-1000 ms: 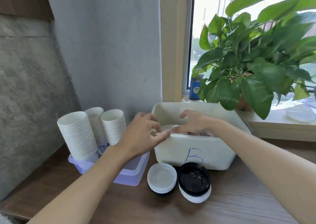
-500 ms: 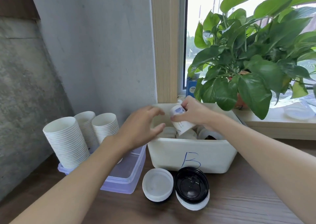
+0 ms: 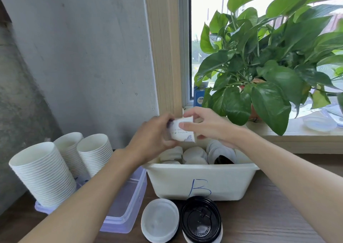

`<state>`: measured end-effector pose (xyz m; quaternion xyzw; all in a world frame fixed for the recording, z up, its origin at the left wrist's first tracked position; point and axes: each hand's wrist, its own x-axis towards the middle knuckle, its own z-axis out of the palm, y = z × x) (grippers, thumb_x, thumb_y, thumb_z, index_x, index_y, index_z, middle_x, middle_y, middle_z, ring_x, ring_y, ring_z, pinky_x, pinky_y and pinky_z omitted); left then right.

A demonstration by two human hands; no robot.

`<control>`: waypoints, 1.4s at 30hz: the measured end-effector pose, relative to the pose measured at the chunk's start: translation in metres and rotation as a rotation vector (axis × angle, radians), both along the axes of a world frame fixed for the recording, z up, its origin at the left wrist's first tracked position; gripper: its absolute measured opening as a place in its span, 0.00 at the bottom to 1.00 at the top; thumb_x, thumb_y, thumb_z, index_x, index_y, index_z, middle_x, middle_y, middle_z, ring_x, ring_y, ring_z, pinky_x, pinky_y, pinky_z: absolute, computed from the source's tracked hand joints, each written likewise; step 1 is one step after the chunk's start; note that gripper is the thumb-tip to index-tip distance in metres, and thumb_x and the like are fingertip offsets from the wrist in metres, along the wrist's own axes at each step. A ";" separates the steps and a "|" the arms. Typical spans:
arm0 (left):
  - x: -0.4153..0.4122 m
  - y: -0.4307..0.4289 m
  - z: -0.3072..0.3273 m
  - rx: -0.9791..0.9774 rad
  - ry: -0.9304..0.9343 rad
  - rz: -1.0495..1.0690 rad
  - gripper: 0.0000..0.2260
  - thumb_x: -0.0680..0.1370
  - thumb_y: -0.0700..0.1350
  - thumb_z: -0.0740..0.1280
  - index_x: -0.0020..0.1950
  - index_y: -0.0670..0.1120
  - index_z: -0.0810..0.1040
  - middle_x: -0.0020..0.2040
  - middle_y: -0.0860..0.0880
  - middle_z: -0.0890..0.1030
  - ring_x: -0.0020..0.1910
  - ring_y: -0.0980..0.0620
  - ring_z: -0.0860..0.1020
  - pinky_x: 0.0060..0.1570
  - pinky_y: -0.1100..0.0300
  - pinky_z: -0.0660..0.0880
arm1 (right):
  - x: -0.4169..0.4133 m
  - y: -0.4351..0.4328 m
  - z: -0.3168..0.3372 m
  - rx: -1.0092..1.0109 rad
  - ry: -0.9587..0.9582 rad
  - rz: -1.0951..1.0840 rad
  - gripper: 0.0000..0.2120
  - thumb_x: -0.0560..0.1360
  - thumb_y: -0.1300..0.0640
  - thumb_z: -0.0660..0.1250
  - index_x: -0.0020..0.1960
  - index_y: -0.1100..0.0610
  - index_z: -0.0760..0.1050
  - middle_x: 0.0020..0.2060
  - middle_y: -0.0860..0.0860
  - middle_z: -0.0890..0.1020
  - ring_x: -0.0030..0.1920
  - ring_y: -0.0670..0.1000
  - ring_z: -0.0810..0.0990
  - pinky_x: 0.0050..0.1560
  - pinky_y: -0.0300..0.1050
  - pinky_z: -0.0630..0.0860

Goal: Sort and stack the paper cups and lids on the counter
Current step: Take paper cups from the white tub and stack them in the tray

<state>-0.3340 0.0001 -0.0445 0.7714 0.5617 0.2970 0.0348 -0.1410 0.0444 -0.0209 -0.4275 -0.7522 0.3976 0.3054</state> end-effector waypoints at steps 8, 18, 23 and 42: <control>0.000 -0.002 -0.005 0.010 -0.010 -0.004 0.29 0.72 0.54 0.76 0.70 0.59 0.68 0.54 0.61 0.76 0.53 0.54 0.76 0.58 0.48 0.73 | 0.002 0.003 -0.015 -0.122 0.089 0.096 0.32 0.70 0.45 0.74 0.69 0.53 0.67 0.55 0.49 0.80 0.50 0.50 0.84 0.52 0.49 0.81; -0.002 -0.003 -0.008 -0.030 -0.115 0.059 0.26 0.73 0.53 0.75 0.62 0.62 0.61 0.48 0.58 0.79 0.49 0.48 0.79 0.57 0.48 0.74 | 0.023 0.000 -0.026 -0.066 -0.496 0.127 0.22 0.69 0.54 0.76 0.59 0.59 0.75 0.40 0.52 0.81 0.36 0.51 0.79 0.43 0.47 0.78; -0.001 -0.004 -0.008 -0.038 -0.096 0.047 0.25 0.74 0.53 0.75 0.62 0.61 0.62 0.50 0.57 0.79 0.49 0.50 0.79 0.59 0.46 0.74 | 0.022 0.002 -0.032 -0.020 -0.558 0.080 0.12 0.68 0.61 0.73 0.51 0.57 0.79 0.34 0.48 0.80 0.32 0.45 0.77 0.32 0.35 0.72; -0.004 0.002 -0.014 0.000 -0.223 0.032 0.30 0.74 0.55 0.73 0.67 0.61 0.56 0.51 0.64 0.74 0.47 0.71 0.74 0.41 0.76 0.69 | 0.025 0.018 -0.028 0.102 -0.182 -0.415 0.08 0.68 0.66 0.66 0.43 0.71 0.79 0.29 0.58 0.77 0.31 0.51 0.72 0.40 0.51 0.79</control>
